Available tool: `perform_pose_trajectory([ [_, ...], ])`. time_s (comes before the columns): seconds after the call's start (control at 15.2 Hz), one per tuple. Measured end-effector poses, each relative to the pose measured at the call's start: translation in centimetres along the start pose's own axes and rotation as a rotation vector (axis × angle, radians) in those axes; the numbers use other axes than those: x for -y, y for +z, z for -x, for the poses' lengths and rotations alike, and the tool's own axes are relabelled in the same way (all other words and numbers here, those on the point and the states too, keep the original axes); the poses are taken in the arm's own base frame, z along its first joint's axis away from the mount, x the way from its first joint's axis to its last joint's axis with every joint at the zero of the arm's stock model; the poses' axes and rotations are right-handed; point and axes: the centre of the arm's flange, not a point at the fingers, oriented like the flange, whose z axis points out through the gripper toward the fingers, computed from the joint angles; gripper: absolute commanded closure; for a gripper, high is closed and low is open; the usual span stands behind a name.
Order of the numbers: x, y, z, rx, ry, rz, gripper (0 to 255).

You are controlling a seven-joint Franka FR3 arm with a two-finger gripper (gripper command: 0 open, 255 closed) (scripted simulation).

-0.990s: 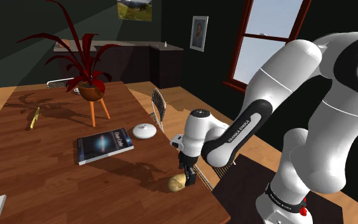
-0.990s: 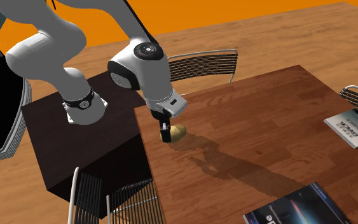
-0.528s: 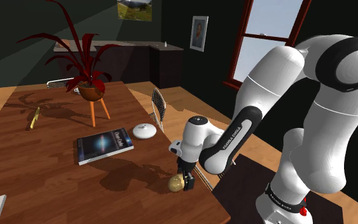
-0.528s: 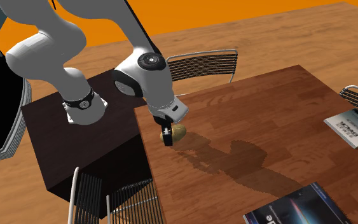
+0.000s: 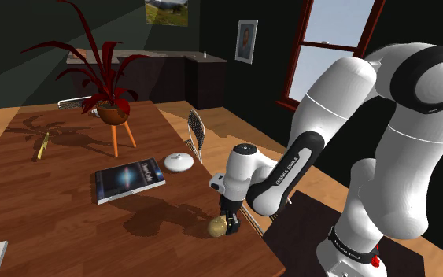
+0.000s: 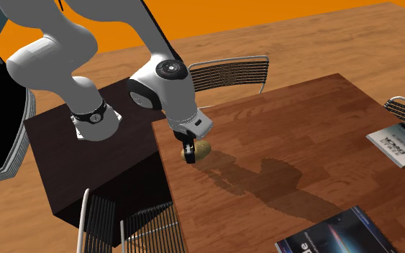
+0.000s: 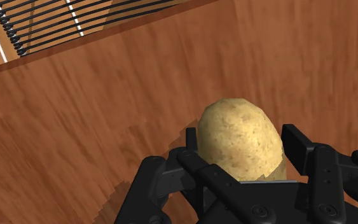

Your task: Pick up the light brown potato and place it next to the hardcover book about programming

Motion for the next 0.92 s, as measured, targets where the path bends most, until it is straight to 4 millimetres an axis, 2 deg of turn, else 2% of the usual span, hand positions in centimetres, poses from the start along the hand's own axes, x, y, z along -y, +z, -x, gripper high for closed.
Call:
perform_pose_trajectory([
  [0.53, 0.0, 0.0, 0.0, 0.0, 0.0, 0.0, 255],
  [0.92, -0.1, -2.6, -0.2, 0.0, 0.0, 0.0, 255],
])
